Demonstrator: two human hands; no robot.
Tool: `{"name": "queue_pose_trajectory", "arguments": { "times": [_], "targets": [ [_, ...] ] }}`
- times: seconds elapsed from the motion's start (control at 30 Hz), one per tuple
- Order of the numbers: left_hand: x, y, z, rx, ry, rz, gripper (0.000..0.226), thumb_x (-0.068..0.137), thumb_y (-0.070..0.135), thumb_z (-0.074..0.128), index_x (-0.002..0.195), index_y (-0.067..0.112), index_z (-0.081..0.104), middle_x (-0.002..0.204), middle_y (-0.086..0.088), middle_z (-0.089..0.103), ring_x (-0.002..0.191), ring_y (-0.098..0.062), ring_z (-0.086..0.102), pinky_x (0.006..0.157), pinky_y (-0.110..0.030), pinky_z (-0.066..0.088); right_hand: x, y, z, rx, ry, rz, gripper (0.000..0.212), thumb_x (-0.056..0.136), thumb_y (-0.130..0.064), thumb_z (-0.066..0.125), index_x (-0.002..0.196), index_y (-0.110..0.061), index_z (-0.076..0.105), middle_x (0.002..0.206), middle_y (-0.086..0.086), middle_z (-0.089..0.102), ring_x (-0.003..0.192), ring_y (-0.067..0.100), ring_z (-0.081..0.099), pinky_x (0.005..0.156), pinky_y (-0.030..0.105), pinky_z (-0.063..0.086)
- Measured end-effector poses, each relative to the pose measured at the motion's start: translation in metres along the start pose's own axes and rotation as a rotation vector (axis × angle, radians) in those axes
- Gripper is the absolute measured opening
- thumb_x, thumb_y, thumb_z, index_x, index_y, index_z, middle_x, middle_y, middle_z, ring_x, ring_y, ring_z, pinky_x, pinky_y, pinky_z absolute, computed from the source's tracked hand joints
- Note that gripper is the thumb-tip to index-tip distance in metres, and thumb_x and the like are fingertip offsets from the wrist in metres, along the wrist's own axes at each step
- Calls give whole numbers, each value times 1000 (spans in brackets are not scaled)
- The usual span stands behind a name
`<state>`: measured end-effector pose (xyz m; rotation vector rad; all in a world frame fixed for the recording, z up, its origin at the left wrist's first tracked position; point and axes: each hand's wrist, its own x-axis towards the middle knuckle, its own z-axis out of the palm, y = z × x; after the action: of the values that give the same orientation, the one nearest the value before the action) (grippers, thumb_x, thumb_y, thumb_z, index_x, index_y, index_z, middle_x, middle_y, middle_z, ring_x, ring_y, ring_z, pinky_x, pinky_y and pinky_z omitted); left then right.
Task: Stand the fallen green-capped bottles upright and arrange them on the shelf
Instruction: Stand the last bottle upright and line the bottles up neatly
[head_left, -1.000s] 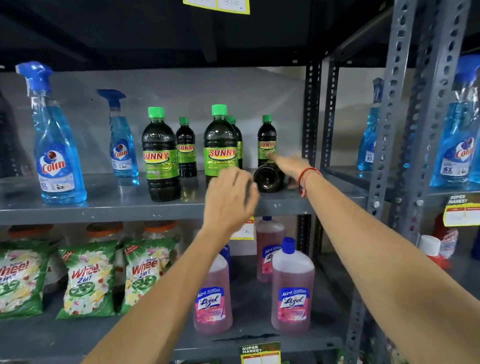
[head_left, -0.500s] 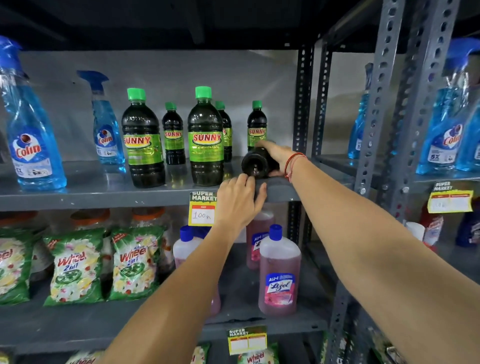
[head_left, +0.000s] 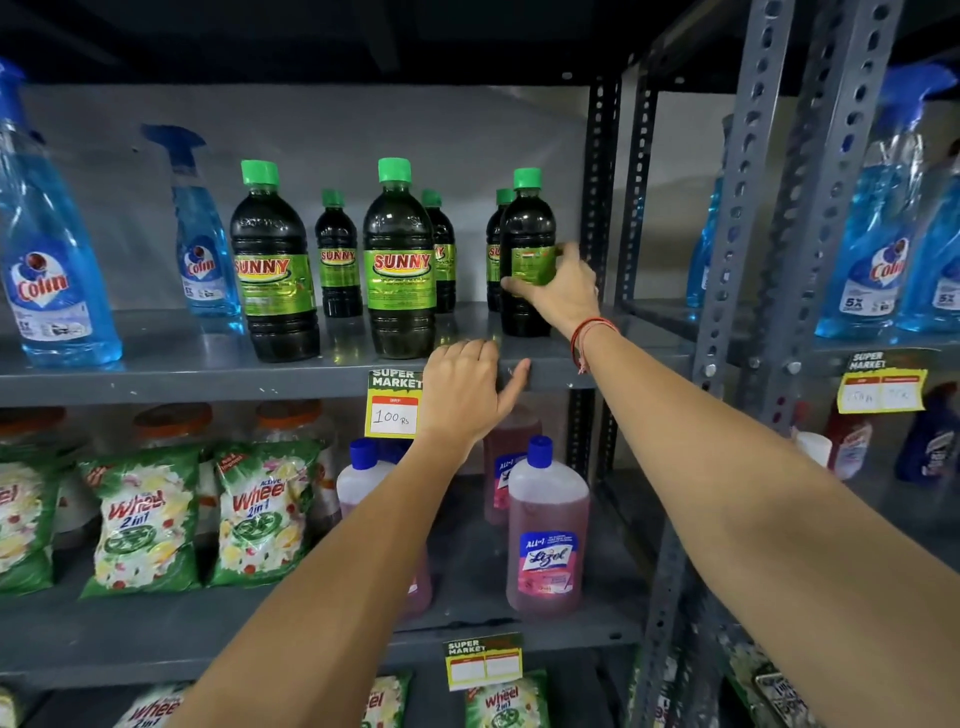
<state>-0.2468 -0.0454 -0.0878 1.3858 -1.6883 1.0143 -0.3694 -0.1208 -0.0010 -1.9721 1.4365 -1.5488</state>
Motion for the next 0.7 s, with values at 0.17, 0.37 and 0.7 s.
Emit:
{"name": "queue_pose_trajectory", "arguments": {
  "times": [0.17,0.37,0.7],
  "targets": [
    [0,1,-1,-2,-14,-10,52,90,46,36,74,6,65,68,-11,68,64,-29,64,60,-33,45,4,9,6,215,-171,167,76,68,-40,76,130,-12,43,120,4,58,112,19,54,94,32,43],
    [1,1,0,-12,-14,-19,53,89,46,36,74,5,65,68,-11,68,63,-29,64,61,-33,46,3,10,7,86,-144,89,94,61,-42,85,134,-8,38,131,9,54,123,25,48,104,35,40],
    [1,3,-3,-21,-63,-45,52,89,46,36,74,6,65,68,-10,68,64,-28,64,62,-33,46,5,13,9,160,-189,168,101,55,-49,85,137,-14,37,131,7,54,122,24,50,101,38,43]
  ]
}}
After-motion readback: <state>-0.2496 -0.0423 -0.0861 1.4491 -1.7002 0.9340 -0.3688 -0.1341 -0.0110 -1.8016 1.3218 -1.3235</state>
